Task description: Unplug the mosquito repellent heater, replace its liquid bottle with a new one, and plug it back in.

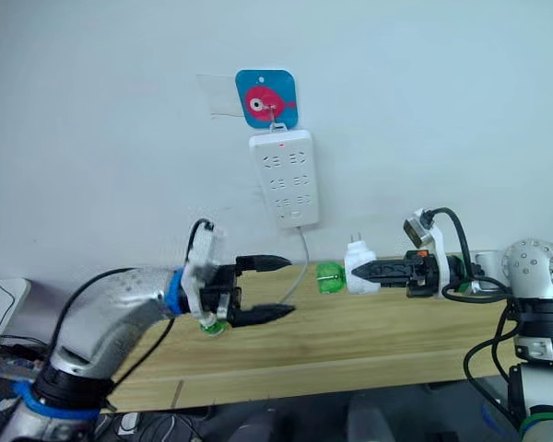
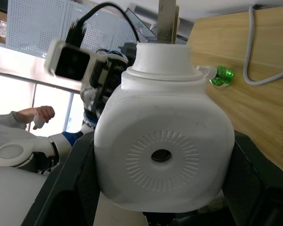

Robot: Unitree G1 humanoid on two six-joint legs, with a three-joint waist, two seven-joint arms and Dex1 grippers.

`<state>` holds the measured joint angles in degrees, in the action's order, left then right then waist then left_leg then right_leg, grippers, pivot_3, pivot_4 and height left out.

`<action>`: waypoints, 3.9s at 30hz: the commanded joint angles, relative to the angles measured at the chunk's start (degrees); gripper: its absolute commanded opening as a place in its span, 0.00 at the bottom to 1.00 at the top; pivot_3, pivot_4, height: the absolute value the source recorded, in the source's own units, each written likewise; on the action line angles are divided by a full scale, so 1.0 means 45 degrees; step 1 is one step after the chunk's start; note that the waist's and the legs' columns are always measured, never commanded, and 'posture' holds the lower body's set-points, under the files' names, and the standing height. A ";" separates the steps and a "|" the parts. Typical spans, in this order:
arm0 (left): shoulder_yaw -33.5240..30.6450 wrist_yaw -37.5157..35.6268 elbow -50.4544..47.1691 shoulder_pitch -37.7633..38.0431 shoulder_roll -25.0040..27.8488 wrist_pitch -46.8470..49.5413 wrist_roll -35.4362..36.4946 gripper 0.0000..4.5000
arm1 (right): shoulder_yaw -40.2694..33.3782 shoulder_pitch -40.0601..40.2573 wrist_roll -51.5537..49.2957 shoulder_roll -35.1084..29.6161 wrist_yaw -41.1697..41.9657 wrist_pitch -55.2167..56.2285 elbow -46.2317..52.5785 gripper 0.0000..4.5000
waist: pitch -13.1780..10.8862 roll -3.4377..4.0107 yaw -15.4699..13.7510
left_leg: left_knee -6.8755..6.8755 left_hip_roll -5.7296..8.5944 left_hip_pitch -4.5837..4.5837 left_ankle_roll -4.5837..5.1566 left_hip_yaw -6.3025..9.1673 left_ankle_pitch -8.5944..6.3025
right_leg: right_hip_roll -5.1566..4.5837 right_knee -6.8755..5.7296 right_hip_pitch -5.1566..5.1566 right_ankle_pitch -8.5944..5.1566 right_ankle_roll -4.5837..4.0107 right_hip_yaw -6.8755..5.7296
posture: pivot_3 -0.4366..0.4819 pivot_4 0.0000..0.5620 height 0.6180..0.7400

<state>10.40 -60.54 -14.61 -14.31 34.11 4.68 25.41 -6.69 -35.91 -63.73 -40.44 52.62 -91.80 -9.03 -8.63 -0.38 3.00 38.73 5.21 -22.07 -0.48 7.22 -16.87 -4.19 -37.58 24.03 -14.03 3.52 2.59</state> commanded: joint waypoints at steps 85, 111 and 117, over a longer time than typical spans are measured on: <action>-0.2706 0.2565 0.0423 -0.0225 -0.0722 1.2985 0.9794 0.49 | 0.4985 0.0807 1.1619 -0.2659 -0.0277 1.0425 -0.7436 0.67 | -0.0276 -0.0024 0.0268 | 0.0015 0.0000 0.0023 0.0011 0.0003 -0.0003 | 0.0024 -0.0077 0.0005 -0.0006 0.0022 0.0002 | 0.40 0.35 1.00; -0.2403 0.2252 0.0006 0.0122 -0.0743 1.2739 0.9052 0.49 | 0.3375 -0.0822 1.2928 -0.2712 0.1235 0.9078 -0.7228 1.00 | -0.0481 -0.0023 0.0056 | 0.0015 0.0014 0.0023 -0.0005 -0.0002 0.0005 | 0.0020 -0.0070 0.0001 -0.0005 0.0020 0.0005 | 0.37 0.33 1.00; -0.1990 0.1906 -0.0244 0.0175 -0.0996 1.1184 0.7430 0.49 | 0.0794 -0.1138 1.0921 -0.2994 0.1128 0.6417 -0.3646 1.00 | -0.0482 -0.0024 0.0130 | 0.0011 -0.0006 0.0024 0.0005 0.0005 -0.0003 | 0.0024 -0.0065 0.0001 -0.0005 0.0020 -0.0007 | 0.33 0.32 1.00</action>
<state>0.25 -50.85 -13.71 -13.54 30.59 58.49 61.32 2.26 -39.04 -10.09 -54.69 58.34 -58.09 -30.01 -10.80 -0.49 3.59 38.78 5.18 -21.96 -0.46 7.23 -16.88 -4.08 -37.86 24.03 -14.05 3.61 2.57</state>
